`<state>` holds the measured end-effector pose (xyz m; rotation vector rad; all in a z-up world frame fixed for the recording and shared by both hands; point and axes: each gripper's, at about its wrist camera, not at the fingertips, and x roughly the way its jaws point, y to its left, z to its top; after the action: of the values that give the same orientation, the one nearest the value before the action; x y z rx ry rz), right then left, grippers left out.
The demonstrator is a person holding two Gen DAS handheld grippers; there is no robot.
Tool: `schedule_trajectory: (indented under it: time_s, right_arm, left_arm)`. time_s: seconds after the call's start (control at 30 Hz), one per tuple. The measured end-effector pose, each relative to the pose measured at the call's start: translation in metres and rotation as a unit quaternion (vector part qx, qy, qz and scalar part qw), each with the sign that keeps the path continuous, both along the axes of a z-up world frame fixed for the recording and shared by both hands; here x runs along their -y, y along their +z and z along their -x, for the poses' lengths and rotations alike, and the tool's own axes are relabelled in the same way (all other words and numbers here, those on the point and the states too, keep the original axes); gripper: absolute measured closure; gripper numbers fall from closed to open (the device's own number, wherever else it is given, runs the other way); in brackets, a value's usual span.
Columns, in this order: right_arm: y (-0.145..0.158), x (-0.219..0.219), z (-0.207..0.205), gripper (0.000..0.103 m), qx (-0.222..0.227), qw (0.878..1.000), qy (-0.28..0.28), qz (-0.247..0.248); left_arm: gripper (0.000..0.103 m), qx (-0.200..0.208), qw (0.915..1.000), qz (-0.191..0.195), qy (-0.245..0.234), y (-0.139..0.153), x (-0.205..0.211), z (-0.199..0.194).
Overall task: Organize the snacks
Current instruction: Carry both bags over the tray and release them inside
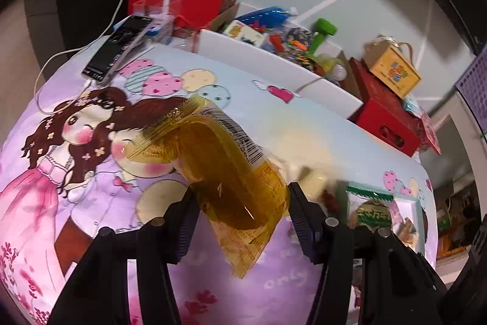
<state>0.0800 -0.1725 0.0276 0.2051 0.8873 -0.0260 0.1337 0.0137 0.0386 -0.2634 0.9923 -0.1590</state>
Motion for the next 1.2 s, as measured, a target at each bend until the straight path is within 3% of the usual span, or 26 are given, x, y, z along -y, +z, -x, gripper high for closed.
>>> schedule_trajectory:
  time_s: [0.5, 0.77, 1.2]
  right_arm:
    - [0.022, 0.066, 0.030, 0.050, 0.022, 0.997, -0.075, -0.002]
    - [0.023, 0.114, 0.053, 0.050, 0.022, 0.991, -0.128, -0.005]
    - [0.022, 0.175, 0.087, 0.050, 0.018, 0.981, -0.194, -0.010]
  left_arm:
    - [0.044, 0.027, 0.9970, -0.009, -0.072, 0.018, 0.062, 0.023]
    - [0.044, 0.023, 0.9929, -0.009, -0.117, 0.017, 0.102, 0.035]
    - [0.044, 0.010, 0.9780, -0.003, -0.208, 0.002, 0.174, 0.053]
